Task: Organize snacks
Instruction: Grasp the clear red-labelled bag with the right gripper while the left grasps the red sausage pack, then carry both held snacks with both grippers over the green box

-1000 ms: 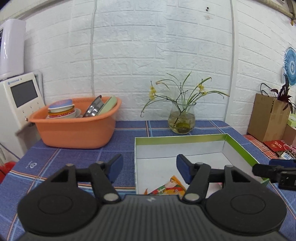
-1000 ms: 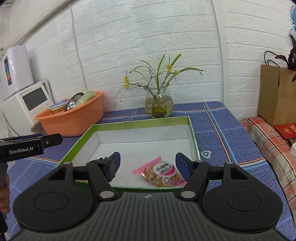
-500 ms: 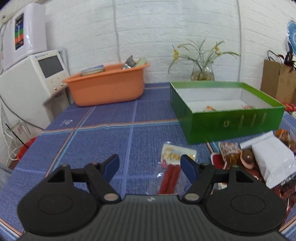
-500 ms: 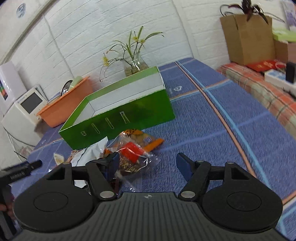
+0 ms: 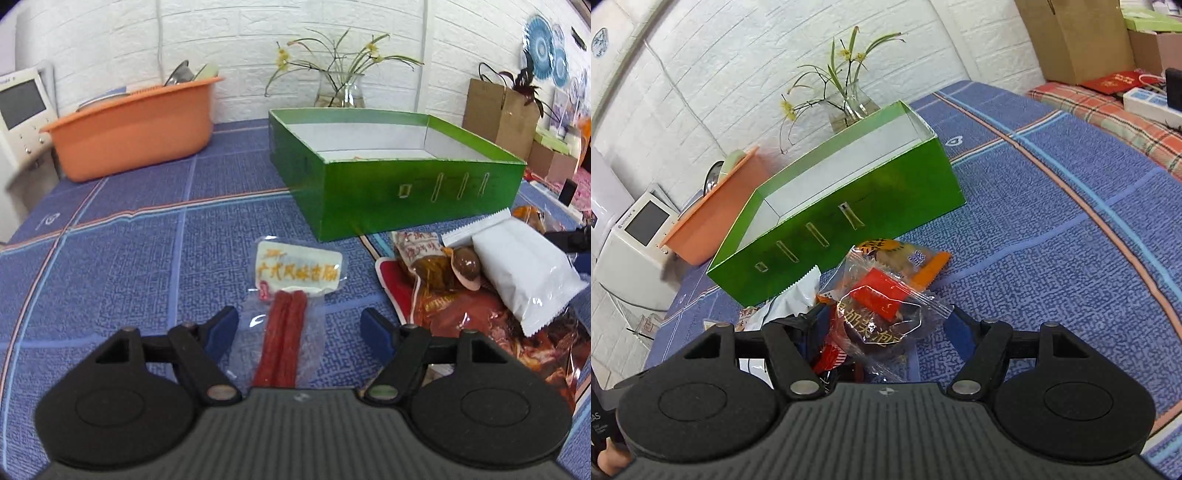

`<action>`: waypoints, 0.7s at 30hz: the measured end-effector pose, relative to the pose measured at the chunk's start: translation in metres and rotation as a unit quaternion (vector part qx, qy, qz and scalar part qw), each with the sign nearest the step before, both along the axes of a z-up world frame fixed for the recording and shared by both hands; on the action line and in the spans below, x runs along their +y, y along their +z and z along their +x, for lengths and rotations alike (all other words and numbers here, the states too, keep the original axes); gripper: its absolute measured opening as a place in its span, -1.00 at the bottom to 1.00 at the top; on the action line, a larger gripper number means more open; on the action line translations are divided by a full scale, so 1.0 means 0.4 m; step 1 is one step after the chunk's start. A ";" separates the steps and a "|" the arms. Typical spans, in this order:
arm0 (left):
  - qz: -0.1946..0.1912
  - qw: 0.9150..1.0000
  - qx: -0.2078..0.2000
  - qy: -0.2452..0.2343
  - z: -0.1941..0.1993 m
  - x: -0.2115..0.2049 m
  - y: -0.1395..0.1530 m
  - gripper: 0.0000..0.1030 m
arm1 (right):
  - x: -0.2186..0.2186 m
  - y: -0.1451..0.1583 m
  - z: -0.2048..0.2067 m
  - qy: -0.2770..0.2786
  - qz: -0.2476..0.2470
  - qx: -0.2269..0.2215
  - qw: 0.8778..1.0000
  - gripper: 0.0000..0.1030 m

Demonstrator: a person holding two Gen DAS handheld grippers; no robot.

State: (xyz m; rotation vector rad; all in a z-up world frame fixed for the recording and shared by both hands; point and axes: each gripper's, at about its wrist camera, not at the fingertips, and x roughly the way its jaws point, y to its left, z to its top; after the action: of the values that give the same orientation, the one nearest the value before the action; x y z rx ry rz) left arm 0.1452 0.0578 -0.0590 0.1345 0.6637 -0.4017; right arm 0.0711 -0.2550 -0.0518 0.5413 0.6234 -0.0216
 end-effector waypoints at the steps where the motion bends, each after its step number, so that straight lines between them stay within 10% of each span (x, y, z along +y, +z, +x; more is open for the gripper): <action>1: 0.001 1.000 0.000 -0.001 -0.002 -0.002 0.002 0.37 | 0.000 -0.003 0.001 0.003 0.000 0.001 1.000 1.00; 3: -0.005 1.000 0.002 0.002 -0.010 0.001 0.009 -0.15 | 0.006 -0.001 -0.004 0.015 -0.013 -0.004 1.000 0.73; 21: -0.068 0.994 -0.027 0.076 -0.163 0.073 0.072 -0.38 | 0.081 0.108 -0.160 0.082 -0.093 -0.114 0.986 0.70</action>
State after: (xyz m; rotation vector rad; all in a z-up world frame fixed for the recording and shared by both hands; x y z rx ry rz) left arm 0.0801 0.0868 -0.0301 -0.0350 0.5875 -0.2958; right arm 0.0069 -0.2224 -0.0087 0.3043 0.4347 0.1338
